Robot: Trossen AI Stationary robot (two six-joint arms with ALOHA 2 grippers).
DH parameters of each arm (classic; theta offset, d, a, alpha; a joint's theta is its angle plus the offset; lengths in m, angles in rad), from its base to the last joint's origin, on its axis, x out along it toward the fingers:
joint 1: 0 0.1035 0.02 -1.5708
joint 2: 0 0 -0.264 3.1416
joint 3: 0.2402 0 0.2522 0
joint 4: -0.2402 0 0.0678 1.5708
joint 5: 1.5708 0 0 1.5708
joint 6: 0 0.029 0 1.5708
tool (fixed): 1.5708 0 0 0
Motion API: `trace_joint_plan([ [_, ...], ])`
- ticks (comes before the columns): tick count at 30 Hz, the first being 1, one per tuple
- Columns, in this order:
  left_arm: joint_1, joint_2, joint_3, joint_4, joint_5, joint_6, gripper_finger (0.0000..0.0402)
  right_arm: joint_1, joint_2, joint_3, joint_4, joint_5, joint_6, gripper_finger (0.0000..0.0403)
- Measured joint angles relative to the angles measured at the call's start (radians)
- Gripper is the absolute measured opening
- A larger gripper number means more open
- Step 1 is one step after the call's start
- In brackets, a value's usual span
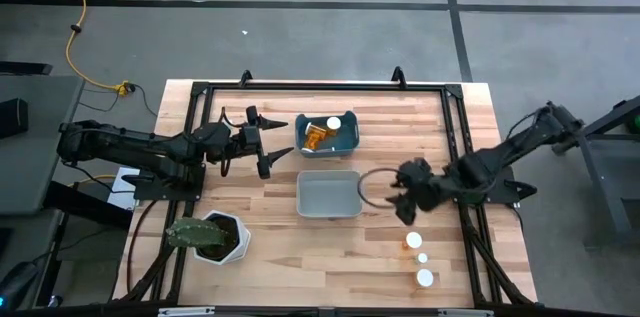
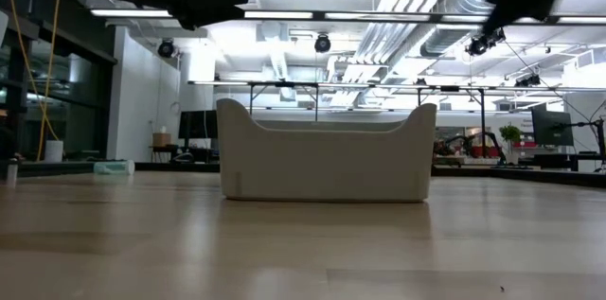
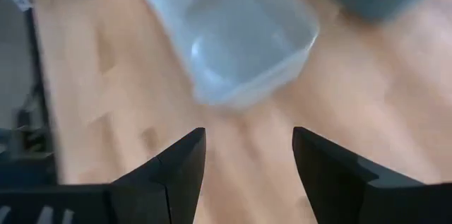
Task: Pick and place medicine bottles into bin by pill shape (circle, oval)
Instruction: Put the green tablet bottle into the gray bin
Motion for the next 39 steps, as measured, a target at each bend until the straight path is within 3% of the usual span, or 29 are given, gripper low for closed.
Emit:
trace_joint_plan([
  [8, 0.0, 0.0, 0.0, 0.0, 0.0, 0.0, 0.0319, 0.241, 0.049, 0.001, -0.082, -0.04, 0.487, 0.0206],
  [18, 0.0, 0.0, 0.0, 0.007, -0.017, 0.042, 0.0319, 0.379, 0.37, 0.25, -0.385, -0.251, 0.894, 0.0206],
  [26, 0.0, 0.0, 0.0, 0.007, -0.056, 0.033, 0.0319, 0.408, 0.54, 0.408, -0.427, -0.312, 0.949, 0.0206],
  [39, 0.0, 0.0, 0.0, 0.005, -0.056, -0.012, 0.0319, 0.378, 0.643, 0.416, -0.434, -0.428, 0.98, 0.0206],
])
